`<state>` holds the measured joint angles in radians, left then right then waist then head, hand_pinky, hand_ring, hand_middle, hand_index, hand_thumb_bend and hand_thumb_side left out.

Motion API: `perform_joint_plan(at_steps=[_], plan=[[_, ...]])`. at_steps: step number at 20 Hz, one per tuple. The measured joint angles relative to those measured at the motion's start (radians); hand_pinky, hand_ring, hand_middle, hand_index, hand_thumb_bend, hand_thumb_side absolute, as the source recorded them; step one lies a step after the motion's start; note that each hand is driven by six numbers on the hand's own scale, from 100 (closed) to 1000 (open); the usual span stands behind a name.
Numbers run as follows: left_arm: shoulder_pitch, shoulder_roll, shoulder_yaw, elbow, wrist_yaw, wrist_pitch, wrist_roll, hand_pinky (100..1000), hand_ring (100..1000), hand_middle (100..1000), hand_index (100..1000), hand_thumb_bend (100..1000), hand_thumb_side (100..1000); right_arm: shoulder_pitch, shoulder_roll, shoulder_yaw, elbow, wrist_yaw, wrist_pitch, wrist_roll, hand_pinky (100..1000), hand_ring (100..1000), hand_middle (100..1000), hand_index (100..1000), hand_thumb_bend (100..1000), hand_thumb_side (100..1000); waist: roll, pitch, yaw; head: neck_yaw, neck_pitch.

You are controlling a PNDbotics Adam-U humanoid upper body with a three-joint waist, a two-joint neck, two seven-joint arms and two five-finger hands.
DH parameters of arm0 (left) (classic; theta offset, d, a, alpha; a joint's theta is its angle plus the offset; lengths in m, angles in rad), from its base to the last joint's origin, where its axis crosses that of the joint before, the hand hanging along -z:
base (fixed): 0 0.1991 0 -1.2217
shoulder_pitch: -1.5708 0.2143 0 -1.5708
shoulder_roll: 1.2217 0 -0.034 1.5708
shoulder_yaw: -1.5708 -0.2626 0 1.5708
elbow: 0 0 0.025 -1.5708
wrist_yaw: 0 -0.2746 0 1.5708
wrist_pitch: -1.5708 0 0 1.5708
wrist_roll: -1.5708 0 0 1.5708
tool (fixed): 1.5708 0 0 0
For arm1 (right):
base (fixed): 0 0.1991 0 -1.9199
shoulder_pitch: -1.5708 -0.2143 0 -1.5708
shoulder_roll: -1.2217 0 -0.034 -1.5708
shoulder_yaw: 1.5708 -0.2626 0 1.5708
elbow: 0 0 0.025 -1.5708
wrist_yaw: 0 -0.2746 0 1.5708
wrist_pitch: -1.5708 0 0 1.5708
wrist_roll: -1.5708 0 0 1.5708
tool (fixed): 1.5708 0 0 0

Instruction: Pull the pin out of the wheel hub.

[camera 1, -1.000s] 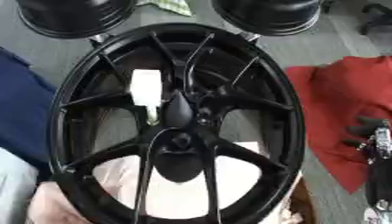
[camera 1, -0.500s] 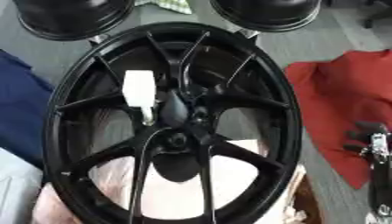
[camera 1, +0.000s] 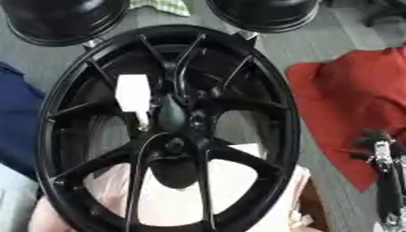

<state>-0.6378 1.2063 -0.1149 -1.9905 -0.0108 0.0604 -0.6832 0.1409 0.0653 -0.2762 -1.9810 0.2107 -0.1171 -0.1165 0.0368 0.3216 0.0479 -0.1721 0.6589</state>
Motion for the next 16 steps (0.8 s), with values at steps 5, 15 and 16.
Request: perform_joint_plan(at_steps=[5,15,16], plan=[[-0.131,-0.015,-0.064,0.000,0.003,0.046,-0.135,782,702,684,793,425,519,0.006,0.000,0.004,0.000,0.010,0.001,0.001,611,718,511,702,100,821,0.004,-0.004,-0.002,-0.005,0.000],[-0.390,-0.155,-0.253,-0.005,-0.008,0.223,-0.208,773,694,681,791,434,518,0.011,0.000,0.006,0.000,0.015,0.016,0.004,610,718,511,700,100,824,0.010,-0.022,0.002,0.000,0.009],[-0.411,-0.171,-0.269,-0.003,-0.015,0.238,-0.209,772,692,680,791,435,518,0.012,0.000,0.006,0.000,0.015,0.018,0.005,611,718,511,700,100,825,0.010,-0.022,0.002,0.002,0.009]])
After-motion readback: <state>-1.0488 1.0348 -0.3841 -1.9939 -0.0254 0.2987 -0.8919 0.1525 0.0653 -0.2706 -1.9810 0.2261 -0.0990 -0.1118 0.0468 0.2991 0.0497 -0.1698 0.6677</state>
